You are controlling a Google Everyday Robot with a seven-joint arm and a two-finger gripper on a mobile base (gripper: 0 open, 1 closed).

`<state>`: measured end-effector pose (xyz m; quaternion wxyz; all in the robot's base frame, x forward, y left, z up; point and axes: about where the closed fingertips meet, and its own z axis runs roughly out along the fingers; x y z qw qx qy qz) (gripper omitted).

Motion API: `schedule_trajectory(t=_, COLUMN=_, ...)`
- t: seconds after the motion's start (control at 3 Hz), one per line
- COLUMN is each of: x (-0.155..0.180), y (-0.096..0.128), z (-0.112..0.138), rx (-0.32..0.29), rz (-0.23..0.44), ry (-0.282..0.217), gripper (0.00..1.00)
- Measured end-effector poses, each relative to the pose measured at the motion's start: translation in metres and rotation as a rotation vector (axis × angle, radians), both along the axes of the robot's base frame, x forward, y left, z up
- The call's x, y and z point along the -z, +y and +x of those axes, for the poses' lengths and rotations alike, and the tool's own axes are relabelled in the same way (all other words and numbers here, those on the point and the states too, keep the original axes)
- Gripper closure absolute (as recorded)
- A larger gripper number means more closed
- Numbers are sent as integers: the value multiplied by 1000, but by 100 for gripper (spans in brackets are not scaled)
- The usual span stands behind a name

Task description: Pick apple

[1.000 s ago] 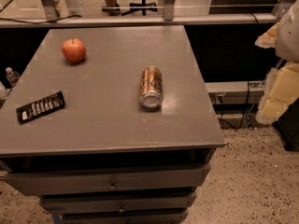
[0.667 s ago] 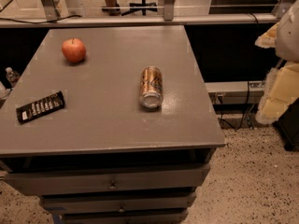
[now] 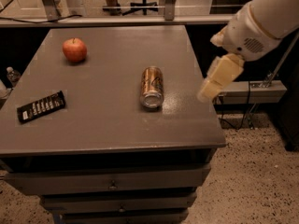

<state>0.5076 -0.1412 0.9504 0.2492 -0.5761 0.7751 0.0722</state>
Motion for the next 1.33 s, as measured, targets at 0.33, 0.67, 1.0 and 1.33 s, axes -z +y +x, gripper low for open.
schedule_trajectory(t=0.33, x=0, y=58, z=56, rx=11, rz=168, ry=-17, gripper=0)
schedule_trajectory(t=0.67, x=-6, y=118, z=94, rx=4, rz=298, ry=-10, gripper=0)
schedule_trajectory(t=1.0, x=-24, y=181, z=122, rx=-14, rz=410, ry=8, gripper=0)
schedule_trajectory(t=1.33, x=-24, y=181, z=122, rx=-14, rz=410, ry=8, gripper=0)
